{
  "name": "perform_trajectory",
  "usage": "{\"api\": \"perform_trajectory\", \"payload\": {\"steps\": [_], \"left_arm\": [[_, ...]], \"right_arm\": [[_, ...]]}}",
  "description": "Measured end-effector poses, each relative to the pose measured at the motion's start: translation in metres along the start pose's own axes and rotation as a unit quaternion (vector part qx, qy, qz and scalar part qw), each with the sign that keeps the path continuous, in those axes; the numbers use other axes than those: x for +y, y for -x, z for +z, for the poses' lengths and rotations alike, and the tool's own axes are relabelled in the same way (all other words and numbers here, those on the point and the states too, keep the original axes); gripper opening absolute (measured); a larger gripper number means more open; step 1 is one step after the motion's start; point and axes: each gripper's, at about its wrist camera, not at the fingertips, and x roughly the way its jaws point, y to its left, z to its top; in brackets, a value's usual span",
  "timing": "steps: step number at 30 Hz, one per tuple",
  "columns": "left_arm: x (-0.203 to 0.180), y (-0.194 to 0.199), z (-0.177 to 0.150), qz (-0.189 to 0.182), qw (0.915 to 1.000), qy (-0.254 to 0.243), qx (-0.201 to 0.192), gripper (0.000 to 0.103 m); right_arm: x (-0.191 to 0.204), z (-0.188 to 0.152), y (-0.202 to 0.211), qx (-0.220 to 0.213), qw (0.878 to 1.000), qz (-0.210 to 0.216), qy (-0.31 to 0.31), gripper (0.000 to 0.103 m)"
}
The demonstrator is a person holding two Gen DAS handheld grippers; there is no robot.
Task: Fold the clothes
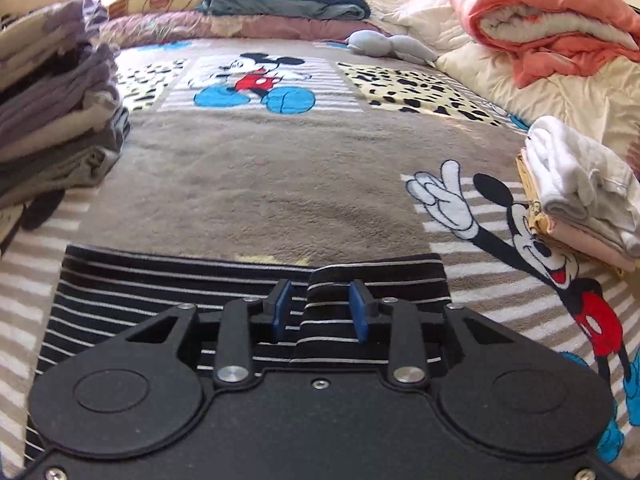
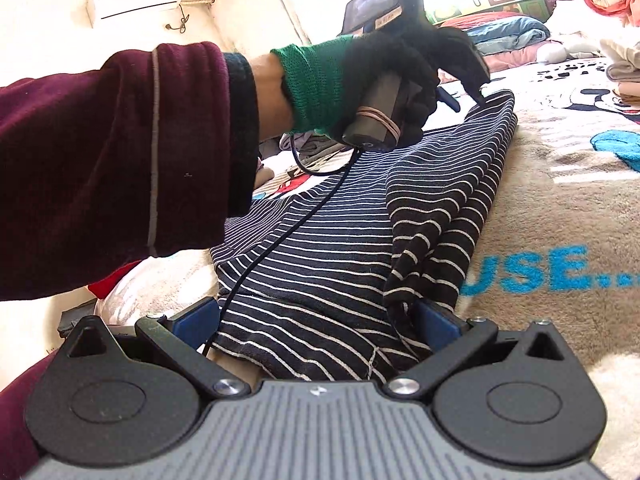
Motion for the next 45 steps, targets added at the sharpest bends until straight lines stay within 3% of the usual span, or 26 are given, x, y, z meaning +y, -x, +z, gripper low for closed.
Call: {"api": "perform_trajectory", "payload": {"steps": [2, 4, 6, 10, 14, 17, 20, 22, 25, 28, 32, 39, 41, 45], "left_arm": [[0.007, -0.004, -0.003, -0.02, 0.9997, 0.016, 0.005, 0.029], [0.009, 0.001, -0.004, -0.027, 0.9993, 0.023, -0.007, 0.005], [0.01, 0.01, -0.004, -0.035, 0.9987, 0.026, -0.027, 0.001], [0.01, 0.025, -0.003, -0.031, 0.9971, 0.021, -0.066, 0.001], [0.012, 0.014, -0.004, -0.005, 0.9984, 0.0, -0.056, 0.002], [0.011, 0.009, -0.006, 0.01, 0.9986, -0.024, -0.046, 0.014], [0.004, 0.029, -0.009, 0.007, 0.9949, -0.054, -0.085, 0.033], [-0.003, 0.042, -0.011, 0.003, 0.9914, -0.075, -0.107, 0.033], [-0.032, 0.044, -0.018, -0.037, 0.9839, -0.144, -0.099, 0.031], [-0.06, 0.024, -0.025, -0.019, 0.9748, -0.208, -0.079, 0.02], [-0.058, -0.022, -0.025, 0.024, 0.9796, -0.199, -0.013, 0.019], [-0.054, -0.017, -0.017, 0.02, 0.9829, -0.183, -0.001, 0.019], [-0.047, 0.001, -0.009, 0.013, 0.9891, -0.146, -0.018, 0.019], [-0.034, 0.051, -0.015, -0.013, 0.9893, -0.132, -0.061, 0.019]], "right_arm": [[0.0, 0.0, -0.001, 0.0, 1.0, 0.0, 0.0, 0.103], [0.0, 0.0, -0.001, 0.0, 1.0, 0.0, 0.001, 0.103], [0.001, 0.001, -0.003, 0.0, 1.0, 0.001, 0.001, 0.103], [0.0, 0.002, -0.005, -0.001, 1.0, 0.001, -0.001, 0.103], [0.0, 0.001, -0.006, -0.001, 1.0, 0.0, 0.001, 0.103], [-0.001, 0.001, -0.007, -0.001, 1.0, 0.0, 0.001, 0.103], [0.0, 0.001, -0.005, 0.0, 1.0, 0.0, 0.002, 0.103], [0.0, 0.0, -0.005, 0.0, 1.0, 0.0, 0.002, 0.103], [0.001, 0.001, -0.005, 0.0, 1.0, -0.001, 0.003, 0.103], [0.001, 0.001, -0.005, 0.0, 1.0, -0.001, 0.002, 0.103], [0.001, 0.001, -0.005, 0.001, 1.0, 0.0, 0.0, 0.103], [0.0, 0.001, -0.005, 0.008, 1.0, 0.006, -0.001, 0.103], [0.001, 0.001, -0.005, 0.011, 1.0, 0.005, 0.004, 0.103], [0.006, 0.001, -0.001, 0.01, 1.0, -0.005, 0.013, 0.103]]}}
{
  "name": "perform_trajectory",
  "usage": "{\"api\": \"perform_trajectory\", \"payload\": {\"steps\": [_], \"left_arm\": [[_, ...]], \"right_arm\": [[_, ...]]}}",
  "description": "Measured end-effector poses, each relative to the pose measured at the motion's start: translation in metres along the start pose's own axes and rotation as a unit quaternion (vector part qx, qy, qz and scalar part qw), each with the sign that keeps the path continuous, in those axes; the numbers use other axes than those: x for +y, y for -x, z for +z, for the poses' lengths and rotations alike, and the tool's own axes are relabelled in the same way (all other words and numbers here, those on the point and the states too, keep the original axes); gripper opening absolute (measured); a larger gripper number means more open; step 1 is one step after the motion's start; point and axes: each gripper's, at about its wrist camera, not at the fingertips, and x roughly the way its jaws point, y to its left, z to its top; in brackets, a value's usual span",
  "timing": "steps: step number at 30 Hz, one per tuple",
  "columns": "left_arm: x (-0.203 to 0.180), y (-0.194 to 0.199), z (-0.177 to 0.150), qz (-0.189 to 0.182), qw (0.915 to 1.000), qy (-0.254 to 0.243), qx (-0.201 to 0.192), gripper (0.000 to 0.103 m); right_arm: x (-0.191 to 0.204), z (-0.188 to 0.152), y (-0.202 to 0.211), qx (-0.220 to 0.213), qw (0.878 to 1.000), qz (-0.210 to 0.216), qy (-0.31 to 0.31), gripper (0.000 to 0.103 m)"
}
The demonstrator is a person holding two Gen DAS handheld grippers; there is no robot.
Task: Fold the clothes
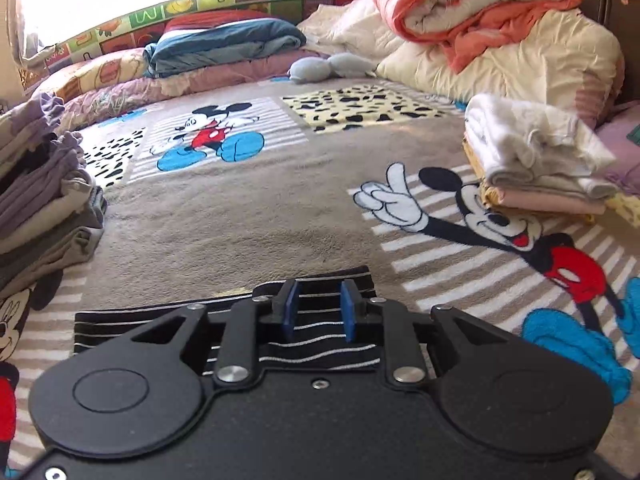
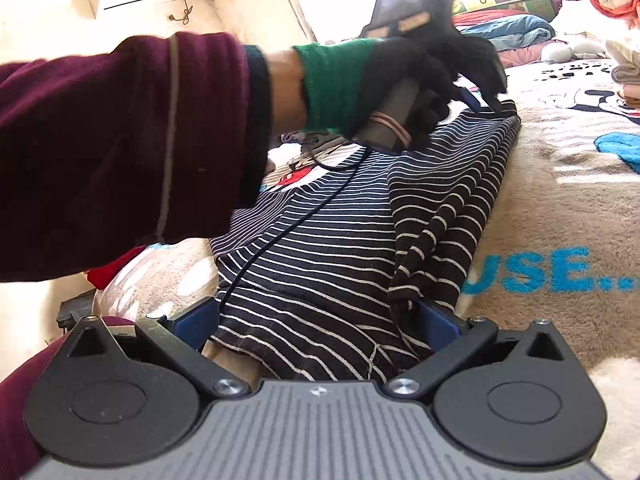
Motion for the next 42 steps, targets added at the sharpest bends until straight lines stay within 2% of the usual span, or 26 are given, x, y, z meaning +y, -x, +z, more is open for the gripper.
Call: {"api": "perform_trajectory", "payload": {"steps": [4, 8, 10, 12, 15, 18, 23, 25, 27, 29, 30, 31, 33, 37, 40, 42], "left_arm": [[0.001, 0.06, -0.029, -0.029, 0.9989, -0.02, -0.03, 0.019], [-0.006, 0.121, -0.081, -0.056, 0.9966, -0.046, -0.04, 0.019], [-0.009, 0.144, -0.109, -0.073, 0.996, -0.034, -0.038, 0.016], [-0.017, 0.154, -0.13, -0.092, 0.9949, -0.025, -0.033, 0.014], [-0.042, 0.142, -0.152, -0.099, 0.9932, -0.059, -0.017, 0.014], [-0.059, 0.128, -0.169, -0.074, 0.9912, -0.107, -0.023, 0.014], [-0.048, 0.137, -0.174, -0.086, 0.9937, -0.063, -0.034, 0.014], [-0.039, 0.147, -0.176, -0.099, 0.9936, -0.041, -0.037, 0.018], [-0.028, 0.156, -0.177, -0.105, 0.9937, -0.008, -0.037, 0.034], [-0.013, 0.162, -0.177, -0.107, 0.9929, 0.037, -0.038, 0.044], [-0.005, 0.165, -0.176, -0.109, 0.9913, 0.062, -0.04, 0.045], [0.003, 0.167, -0.176, -0.11, 0.9892, 0.087, -0.041, 0.047], [0.016, 0.175, -0.177, -0.104, 0.986, 0.121, -0.049, 0.062], [0.036, 0.188, -0.183, -0.091, 0.9814, 0.161, -0.053, 0.065], [0.049, 0.197, -0.189, -0.095, 0.9764, 0.187, -0.05, 0.065], [0.055, 0.208, -0.192, -0.092, 0.9732, 0.201, -0.065, 0.065]], "right_arm": [[0.004, 0.0, 0.01, -0.006, 1.0, -0.009, 0.008, 0.103], [0.006, 0.001, 0.024, -0.016, 1.0, -0.016, 0.017, 0.103], [0.007, 0.0, 0.028, -0.013, 1.0, -0.018, 0.022, 0.103], [0.008, -0.001, 0.028, -0.006, 0.999, -0.022, 0.027, 0.103], [0.011, -0.006, 0.024, 0.007, 0.999, -0.028, 0.038, 0.103], [0.014, -0.012, 0.018, 0.016, 0.998, -0.04, 0.05, 0.103], [0.017, -0.026, 0.016, 0.026, 0.996, -0.061, 0.054, 0.103], [0.023, -0.033, 0.016, 0.026, 0.994, -0.074, 0.07, 0.103], [0.028, -0.04, 0.014, 0.023, 0.992, -0.087, 0.087, 0.103], [0.03, -0.045, 0.016, 0.014, 0.992, -0.093, 0.088, 0.103], [0.031, -0.046, 0.016, 0.01, 0.992, -0.096, 0.084, 0.103], [0.029, -0.046, 0.017, 0.005, 0.993, -0.094, 0.07, 0.103], [0.023, -0.045, 0.021, -0.01, 0.996, -0.086, 0.032, 0.103], [0.017, -0.045, 0.026, -0.022, 0.997, -0.077, -0.008, 0.103], [0.02, -0.048, 0.03, -0.022, 0.997, -0.077, -0.016, 0.103], [0.023, -0.051, 0.033, -0.028, 0.996, -0.077, -0.019, 0.103]]}}
